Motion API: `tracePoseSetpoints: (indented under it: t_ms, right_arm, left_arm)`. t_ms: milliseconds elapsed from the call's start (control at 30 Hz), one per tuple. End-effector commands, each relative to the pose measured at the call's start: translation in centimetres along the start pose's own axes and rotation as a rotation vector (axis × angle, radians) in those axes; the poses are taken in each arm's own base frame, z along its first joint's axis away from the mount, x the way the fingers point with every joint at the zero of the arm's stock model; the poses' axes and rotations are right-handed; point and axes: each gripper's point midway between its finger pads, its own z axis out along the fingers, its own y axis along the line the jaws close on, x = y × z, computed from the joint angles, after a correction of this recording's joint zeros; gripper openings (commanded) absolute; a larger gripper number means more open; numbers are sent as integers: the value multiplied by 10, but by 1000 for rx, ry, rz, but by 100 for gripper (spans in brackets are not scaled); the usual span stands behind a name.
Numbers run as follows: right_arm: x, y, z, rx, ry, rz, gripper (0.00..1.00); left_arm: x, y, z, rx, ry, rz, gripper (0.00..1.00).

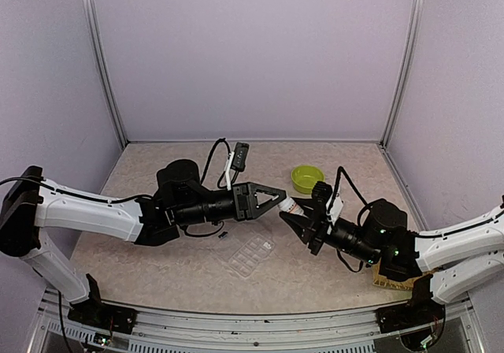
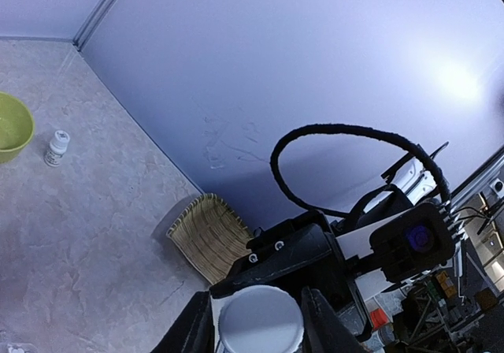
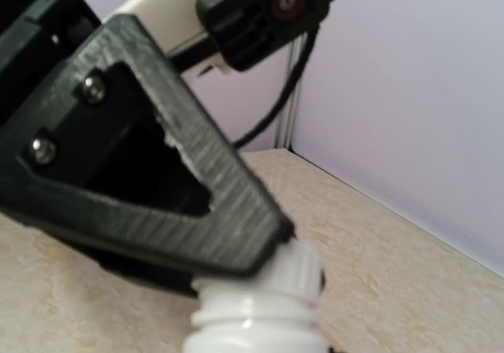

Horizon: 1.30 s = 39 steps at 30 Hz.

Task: Sort the pills into containers
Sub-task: Close the lid of the pill bottle.

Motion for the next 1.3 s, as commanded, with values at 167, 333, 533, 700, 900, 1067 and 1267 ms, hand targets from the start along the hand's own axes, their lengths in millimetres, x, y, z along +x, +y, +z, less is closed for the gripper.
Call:
tracePoseSetpoints:
  t_ms: [167, 333, 533, 700, 900, 1067, 1267]
  right_arm:
    - [-55, 5, -12, -36, -189, 43, 0]
    - [-58, 2, -15, -26, -201, 46, 0]
    - [-63, 0, -19, -21, -216, 46, 0]
    - [-66, 0, -20, -19, -222, 45, 0]
    - [-63, 0, -18, -17, -214, 43, 0]
    - [-65, -6, -22, 9, -226, 50, 0]
    - [-67, -9, -25, 22, -232, 51, 0]
  left_arm:
    - [12, 4, -1, -8, 31, 26, 43]
    - [8, 3, -4, -12, 17, 35, 49]
    - [2, -1, -6, -6, 0, 50, 56]
    - [2, -3, -5, 3, 4, 57, 59]
    - [2, -5, -5, 15, 8, 70, 61]
    - [3, -5, -5, 19, 11, 72, 62]
    - [6, -3, -7, 12, 14, 75, 62]
